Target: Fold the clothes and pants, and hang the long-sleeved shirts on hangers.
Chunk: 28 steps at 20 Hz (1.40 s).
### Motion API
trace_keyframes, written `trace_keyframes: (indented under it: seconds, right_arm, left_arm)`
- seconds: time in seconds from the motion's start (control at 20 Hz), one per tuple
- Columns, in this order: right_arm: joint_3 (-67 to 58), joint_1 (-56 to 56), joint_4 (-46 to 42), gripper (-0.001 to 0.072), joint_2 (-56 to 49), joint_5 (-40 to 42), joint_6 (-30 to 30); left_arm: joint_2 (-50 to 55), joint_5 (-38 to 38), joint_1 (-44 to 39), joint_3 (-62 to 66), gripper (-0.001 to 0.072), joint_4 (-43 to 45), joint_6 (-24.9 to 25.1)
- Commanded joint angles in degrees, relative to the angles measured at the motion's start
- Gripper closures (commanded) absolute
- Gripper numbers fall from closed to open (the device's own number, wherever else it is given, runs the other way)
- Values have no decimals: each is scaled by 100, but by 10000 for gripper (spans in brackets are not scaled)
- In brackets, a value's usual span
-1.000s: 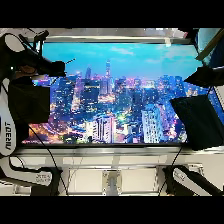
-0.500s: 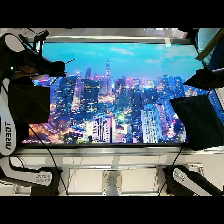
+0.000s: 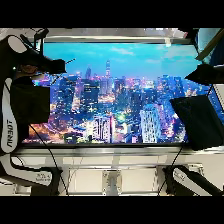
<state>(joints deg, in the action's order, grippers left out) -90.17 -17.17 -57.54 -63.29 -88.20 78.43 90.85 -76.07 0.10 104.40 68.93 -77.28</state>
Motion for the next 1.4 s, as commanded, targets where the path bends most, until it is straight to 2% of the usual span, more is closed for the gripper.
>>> trace_keyframes:
  seconds: [0.0, 0.05, 0.1, 0.2, 0.25, 0.3, 0.4, 0.5, 0.55, 0.6, 0.7, 1.05, 1.1, 1.15, 1.2, 1.25, 1.35]
  right_arm:
    - [-2, 7, 7, 707, -50, 225, 4]
    - [-2, 7, 7, 708, -68, 221, 9]
    - [-2, 7, 4, 708, -70, 219, 9]
    - [-2, 7, 7, 708, -70, 203, 9]
    - [-2, 7, 7, 708, -70, 210, 9]
    - [-2, 7, 4, 708, -70, 219, 9]
    - [-2, 7, 2, 708, -70, 236, 9]
    - [-2, 7, 0, 708, -70, 238, 9]
    - [-2, 7, -7, 708, -70, 249, 9]
    - [-2, 7, -11, 707, -70, 273, 9]
    - [-2, 7, -9, 708, -70, 387, 9]
    - [-2, 7, -7, 708, -70, 579, 42]
    - [-2, 7, 0, 708, -70, 573, 55]
    - [-2, 7, 15, 708, -70, 573, 55]
    - [-2, 7, 17, 708, -70, 577, 55]
    - [-2, 7, 17, 708, -70, 575, 55]
    - [-4, 7, 13, 708, -68, 573, 50]
  left_arm:
    - [142, 374, 13, 0, 601, 601, 498]
    - [201, 345, 13, 0, 339, 1397, 79]
    - [269, 199, 17, 0, 184, 2487, -372]
    - [417, -354, 179, 0, 179, 4555, -874]
    - [455, -466, 400, 0, 179, 5095, -986]
    - [455, -354, 708, 0, 179, 5169, -1172]
    - [476, 181, 1370, 0, 179, 4736, -1838]
    - [573, 807, 2026, 0, 176, 3742, -2258]
    - [658, 1021, 2312, 0, 146, 3165, -2332]
    - [761, 1174, 2564, 0, 85, 2623, -2328]
    - [1049, 1257, 2935, 0, 54, 1956, -2131]
    - [1790, 1443, 3047, 0, 57, 1928, -2133]
    - [1856, 1447, 3047, 0, 83, 1926, -2133]
    - [1895, 1425, 3047, 0, 182, 1923, -2133]
    - [1893, 1355, 3047, 0, 491, 1926, -2129]
    - [1849, 1292, 3047, 2, 678, 1923, -2050]
    - [1637, 1104, 3025, 7, 696, 1882, -1626]
